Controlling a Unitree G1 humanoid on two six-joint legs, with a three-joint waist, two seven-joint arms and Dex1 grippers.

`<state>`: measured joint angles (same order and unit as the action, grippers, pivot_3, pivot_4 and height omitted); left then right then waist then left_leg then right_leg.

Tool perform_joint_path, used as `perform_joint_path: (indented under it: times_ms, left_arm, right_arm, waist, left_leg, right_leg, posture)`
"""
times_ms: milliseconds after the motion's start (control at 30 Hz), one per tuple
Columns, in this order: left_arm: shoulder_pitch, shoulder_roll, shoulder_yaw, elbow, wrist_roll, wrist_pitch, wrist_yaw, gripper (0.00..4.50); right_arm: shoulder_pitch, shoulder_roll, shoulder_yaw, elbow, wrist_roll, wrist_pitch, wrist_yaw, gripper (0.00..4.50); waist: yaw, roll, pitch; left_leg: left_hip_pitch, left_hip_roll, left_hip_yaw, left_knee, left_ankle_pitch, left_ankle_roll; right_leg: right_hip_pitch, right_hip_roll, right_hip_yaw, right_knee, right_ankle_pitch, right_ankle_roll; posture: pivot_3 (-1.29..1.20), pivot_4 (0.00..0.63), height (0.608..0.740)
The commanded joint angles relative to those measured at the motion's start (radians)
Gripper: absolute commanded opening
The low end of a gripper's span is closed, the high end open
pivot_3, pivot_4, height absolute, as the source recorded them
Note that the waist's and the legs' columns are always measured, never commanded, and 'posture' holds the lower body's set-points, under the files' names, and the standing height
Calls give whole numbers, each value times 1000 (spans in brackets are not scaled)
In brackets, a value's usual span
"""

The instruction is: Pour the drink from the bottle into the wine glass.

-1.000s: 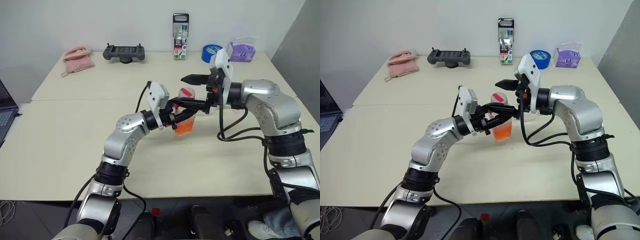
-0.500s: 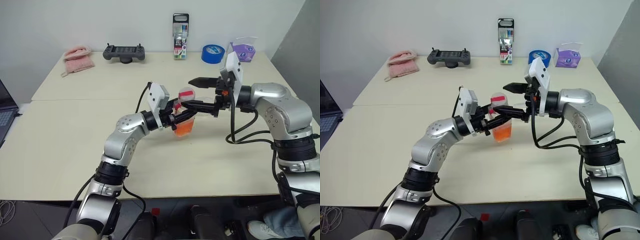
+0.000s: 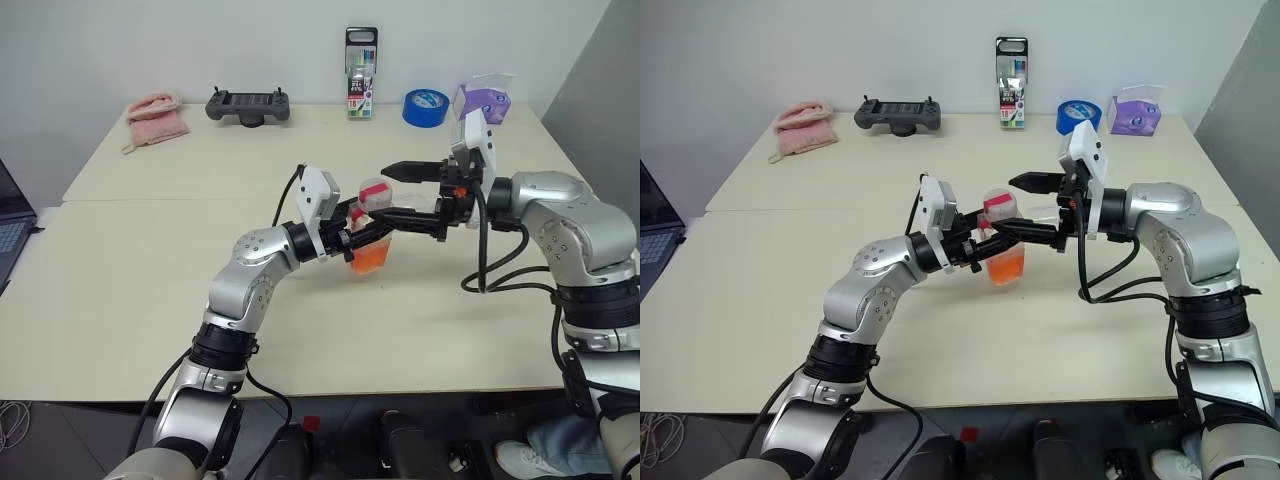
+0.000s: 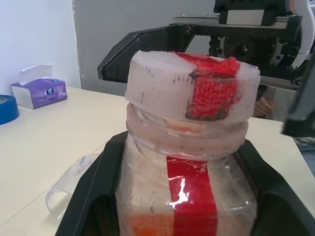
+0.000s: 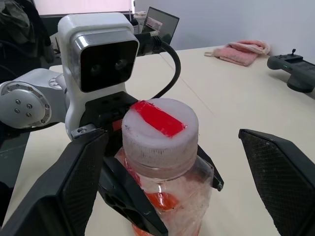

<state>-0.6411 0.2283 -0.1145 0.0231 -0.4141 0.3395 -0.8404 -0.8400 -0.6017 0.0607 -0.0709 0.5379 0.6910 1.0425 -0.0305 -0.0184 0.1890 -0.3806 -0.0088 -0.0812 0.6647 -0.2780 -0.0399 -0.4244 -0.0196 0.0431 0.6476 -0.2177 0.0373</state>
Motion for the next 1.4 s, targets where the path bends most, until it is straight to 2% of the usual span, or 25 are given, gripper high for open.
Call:
perform_joint_path:
  times_ms: [33, 233, 333, 533, 567, 867, 1000, 1167, 1300, 1400]
  left_arm:
    - [-24, -6, 6, -39, -5, -24, -3, 2140]
    - [-24, -7, 6, -37, -4, -24, -2, 2140]
    - [-24, -6, 8, -36, -3, -25, -1, 2140]
    - [-20, -6, 10, -40, -4, -25, 4, 2140]
    - [-20, -7, 11, -40, -4, -26, 5, 2140]
    - [-22, -8, 7, -33, -3, -30, 6, 2140]
    - [-18, -3, 5, -34, -1, -26, 4, 2140]
    - [-14, -2, 6, -42, -6, -26, 9, 2140]
    - [-16, -3, 5, -40, -7, -24, 5, 2140]
    - [-17, -4, 3, -40, -5, -25, 2, 2140]
  right_arm:
    - [-7, 4, -38, -41, 31, 13, -16, 4500]
    - [-24, 35, -54, -55, 84, 98, -62, 4500]
    - [-29, 47, -61, -57, 101, 117, -82, 3980]
    - [-42, 59, -83, -60, 131, 130, -101, 1874]
    - [-45, 59, -84, -60, 133, 130, -105, 1791]
    - [-56, 35, -86, -51, 121, 112, -108, 1792]
    - [-104, 35, -177, -23, 174, 113, -135, 1792]
    - [-121, 51, -315, 37, 243, 111, -237, 1713]
    - [-89, 50, -400, 35, 280, 138, -311, 1711]
    - [2, 13, -393, 7, 220, 124, -352, 1708]
  waist:
    - [0, 0, 0]
    - [0, 0, 0]
    - [0, 0, 0]
    - [0, 0, 0]
    - [0, 0, 0]
    - [0, 0, 0]
    - [0, 0, 0]
    - [1, 0, 0]
    - [1, 0, 0]
    - [1, 0, 0]
  left_leg:
    - [0, 0, 0, 0, 0, 0]
    - [0, 0, 0, 0, 0, 0]
    - [0, 0, 0, 0, 0, 0]
    - [0, 0, 0, 0, 0, 0]
    - [0, 0, 0, 0, 0, 0]
    - [0, 0, 0, 0, 0, 0]
    - [0, 0, 0, 0, 0, 0]
    - [0, 0, 0, 0, 0, 0]
    - [0, 0, 0, 0, 0, 0]
    - [0, 0, 0, 0, 0, 0]
  right_leg:
    - [0, 0, 0, 0, 0, 0]
    - [0, 0, 0, 0, 0, 0]
    - [0, 0, 0, 0, 0, 0]
    - [0, 0, 0, 0, 0, 0]
    - [0, 0, 0, 0, 0, 0]
    - [0, 0, 0, 0, 0, 0]
    - [0, 0, 0, 0, 0, 0]
    - [0, -1, 0, -1, 0, 0]
    - [0, 0, 0, 0, 0, 0]
    - [0, 0, 0, 0, 0, 0]
  posture:
    - [0, 150, 740]
    - [0, 150, 740]
    - [0, 150, 740]
    - [0, 150, 740]
    - [0, 150, 740]
    - [0, 150, 740]
    - [0, 150, 740]
    - [0, 150, 740]
    - [0, 150, 740]
    - [0, 150, 740]
